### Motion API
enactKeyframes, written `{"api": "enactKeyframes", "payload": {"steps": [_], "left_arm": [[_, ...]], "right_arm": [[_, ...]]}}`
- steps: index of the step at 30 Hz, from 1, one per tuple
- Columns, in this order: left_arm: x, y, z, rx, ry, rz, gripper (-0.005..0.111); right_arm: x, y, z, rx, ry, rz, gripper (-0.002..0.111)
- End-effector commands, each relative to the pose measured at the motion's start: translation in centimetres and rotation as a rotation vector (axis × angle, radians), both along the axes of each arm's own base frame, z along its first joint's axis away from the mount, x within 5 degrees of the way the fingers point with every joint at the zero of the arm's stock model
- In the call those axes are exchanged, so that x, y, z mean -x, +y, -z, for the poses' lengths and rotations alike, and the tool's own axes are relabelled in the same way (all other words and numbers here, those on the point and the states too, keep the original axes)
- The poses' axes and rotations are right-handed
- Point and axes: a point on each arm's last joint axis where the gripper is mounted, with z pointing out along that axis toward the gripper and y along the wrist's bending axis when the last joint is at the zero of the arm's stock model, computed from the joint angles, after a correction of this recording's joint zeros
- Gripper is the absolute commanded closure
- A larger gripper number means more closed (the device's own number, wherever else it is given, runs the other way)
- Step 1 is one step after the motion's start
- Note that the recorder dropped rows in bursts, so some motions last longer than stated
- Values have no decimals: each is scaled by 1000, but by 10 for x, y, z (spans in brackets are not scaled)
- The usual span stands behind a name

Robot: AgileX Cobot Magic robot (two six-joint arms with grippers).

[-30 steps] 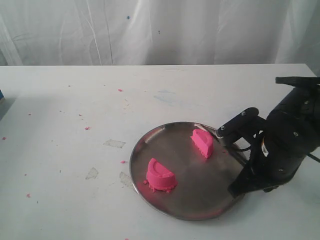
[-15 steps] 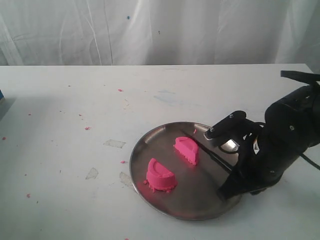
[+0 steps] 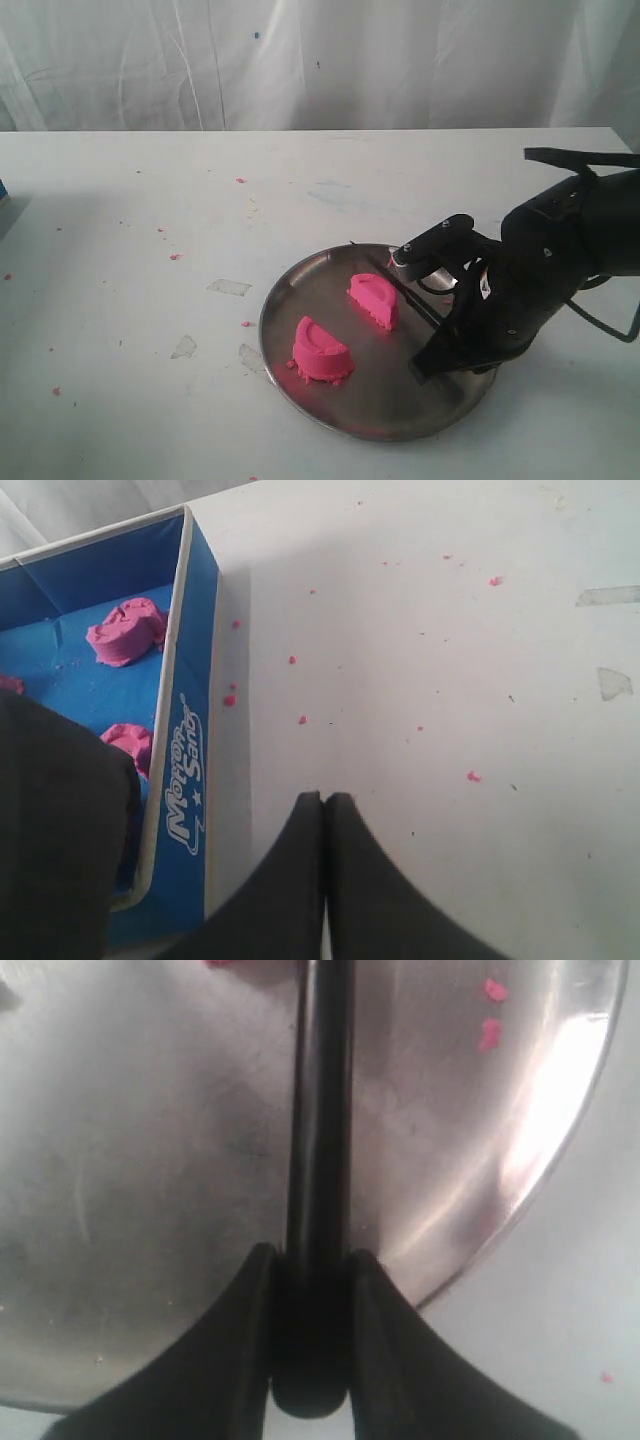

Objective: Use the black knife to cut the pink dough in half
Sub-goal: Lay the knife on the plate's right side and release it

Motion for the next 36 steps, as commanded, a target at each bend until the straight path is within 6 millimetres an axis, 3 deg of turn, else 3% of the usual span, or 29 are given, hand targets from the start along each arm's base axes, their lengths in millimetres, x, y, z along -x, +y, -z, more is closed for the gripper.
{"api": "enactKeyframes", "payload": {"steps": [1, 26, 32, 36], "left_arm": [[0, 0, 1, 4, -10, 2, 107], [0, -1, 1, 8, -9, 4, 107], [0, -1, 1, 8, -9, 4, 107], [0, -1, 1, 8, -9, 4, 107]], "right_arm": [[-3, 0, 3, 10, 17, 11, 108], [-3, 1, 11, 25, 46, 12, 108], [-3, 0, 11, 28, 49, 7, 93], [-3, 0, 11, 28, 49, 7, 89]]}}
